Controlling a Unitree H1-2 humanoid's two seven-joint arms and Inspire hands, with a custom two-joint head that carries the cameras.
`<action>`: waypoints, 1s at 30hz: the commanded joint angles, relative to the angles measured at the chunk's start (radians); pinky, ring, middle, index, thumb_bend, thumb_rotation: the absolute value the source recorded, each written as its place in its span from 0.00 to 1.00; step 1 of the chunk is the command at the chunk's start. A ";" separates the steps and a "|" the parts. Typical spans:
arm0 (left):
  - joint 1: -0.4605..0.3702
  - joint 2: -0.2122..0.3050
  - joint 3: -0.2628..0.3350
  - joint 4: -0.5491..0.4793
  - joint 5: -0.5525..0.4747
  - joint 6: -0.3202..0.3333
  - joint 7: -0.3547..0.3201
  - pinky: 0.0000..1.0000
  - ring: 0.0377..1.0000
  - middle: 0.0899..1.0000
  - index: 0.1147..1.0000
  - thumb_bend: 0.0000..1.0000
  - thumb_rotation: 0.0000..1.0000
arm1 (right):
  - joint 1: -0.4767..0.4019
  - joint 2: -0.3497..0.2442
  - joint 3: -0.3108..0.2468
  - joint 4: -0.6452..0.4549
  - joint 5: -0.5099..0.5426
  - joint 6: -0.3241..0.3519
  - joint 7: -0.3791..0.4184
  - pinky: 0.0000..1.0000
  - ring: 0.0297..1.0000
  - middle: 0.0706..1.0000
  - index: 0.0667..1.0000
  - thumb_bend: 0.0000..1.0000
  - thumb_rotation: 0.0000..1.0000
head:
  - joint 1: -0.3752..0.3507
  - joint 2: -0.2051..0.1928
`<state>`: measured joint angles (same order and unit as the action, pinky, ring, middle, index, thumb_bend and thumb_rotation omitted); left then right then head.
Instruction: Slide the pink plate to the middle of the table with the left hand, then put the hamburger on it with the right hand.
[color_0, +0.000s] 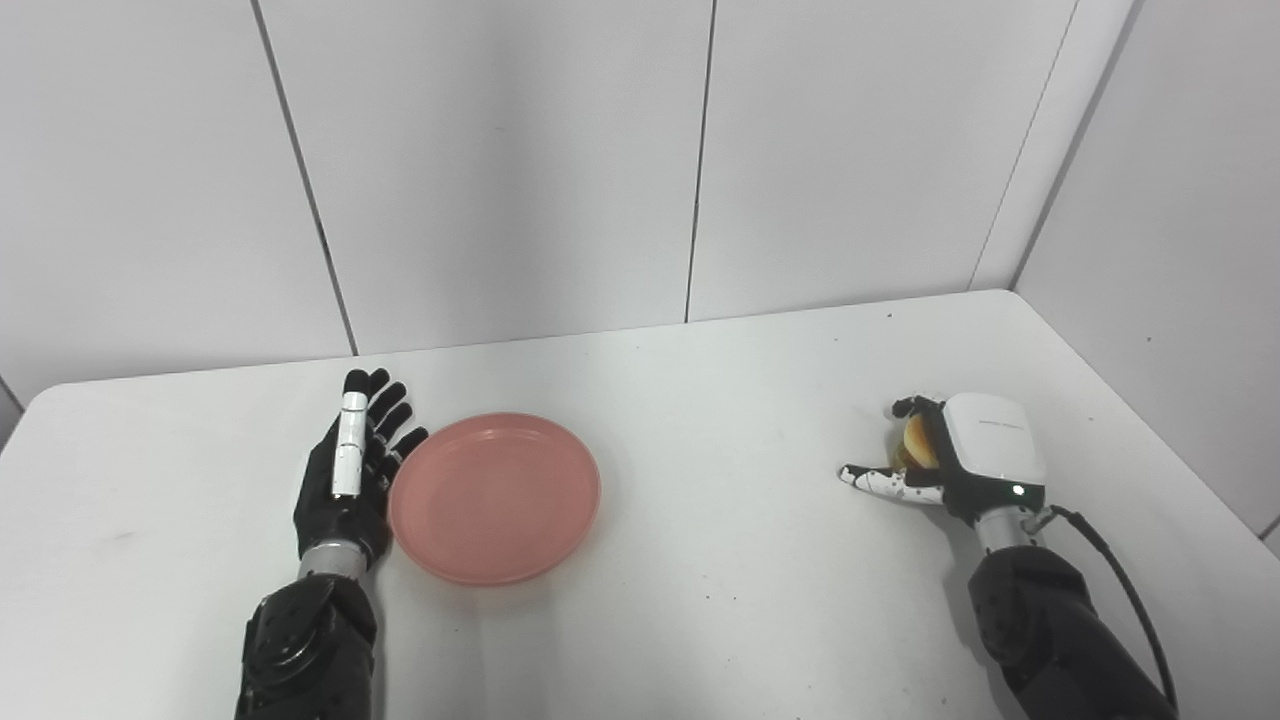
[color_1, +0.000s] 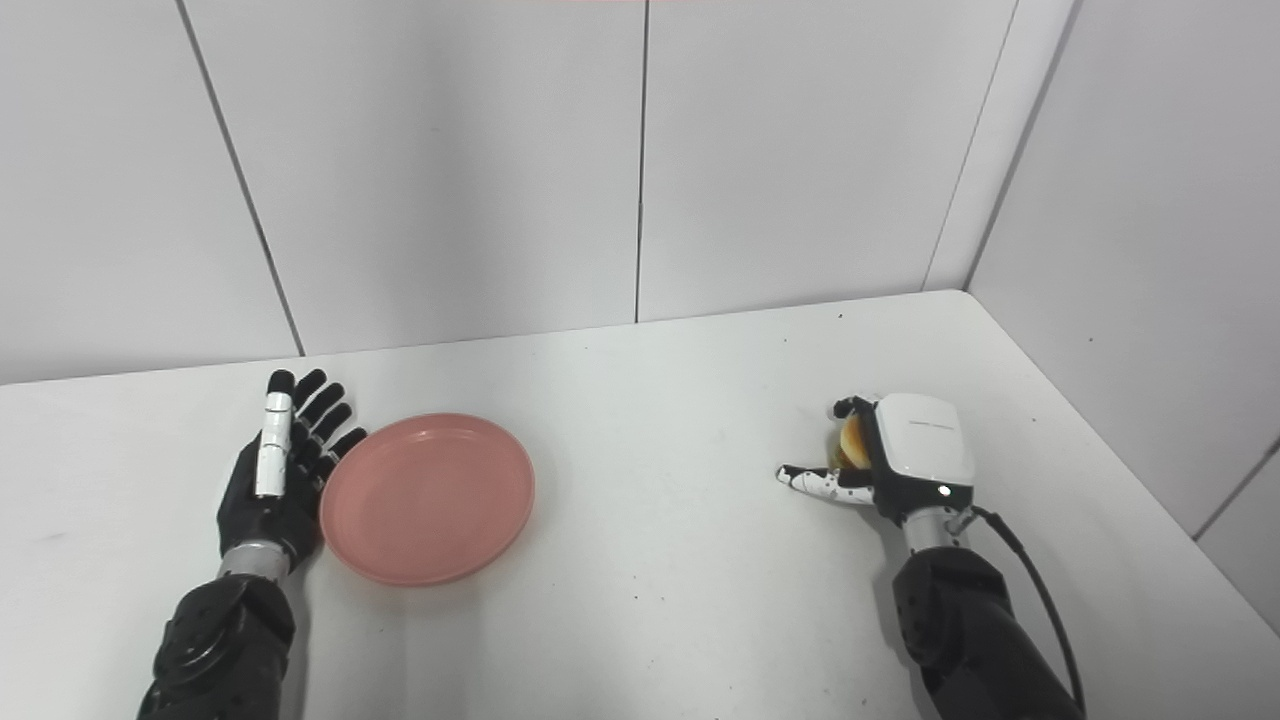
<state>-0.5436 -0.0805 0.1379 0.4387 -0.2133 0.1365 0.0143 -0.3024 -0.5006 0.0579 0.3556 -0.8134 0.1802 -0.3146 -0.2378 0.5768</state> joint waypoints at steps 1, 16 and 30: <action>-0.002 0.004 0.004 0.007 -0.006 0.035 0.006 0.79 0.88 0.85 0.80 0.83 0.76 | 0.023 -0.004 0.012 0.053 0.011 0.010 0.012 0.30 0.34 0.40 0.46 0.53 0.18 | 0.003 0.001; -0.004 0.008 -0.003 0.012 0.000 0.035 0.001 0.79 0.89 0.85 0.80 0.82 0.77 | 0.011 -0.032 0.034 -0.002 0.065 -0.105 -0.129 0.26 0.30 0.37 0.47 0.52 0.01 | 0.011 0.000; -0.009 -0.015 -0.023 0.026 0.008 0.009 0.007 0.77 0.89 0.84 0.81 0.82 0.77 | -0.050 0.007 0.039 -0.428 -0.012 -0.065 0.062 0.25 0.30 0.36 0.48 0.52 0.00 | 0.092 -0.010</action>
<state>-0.5458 -0.0844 0.1183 0.4422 -0.2103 0.1336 0.0124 -0.3059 -0.4947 0.1063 -0.0317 -0.8345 0.1249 -0.2554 -0.1474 0.5661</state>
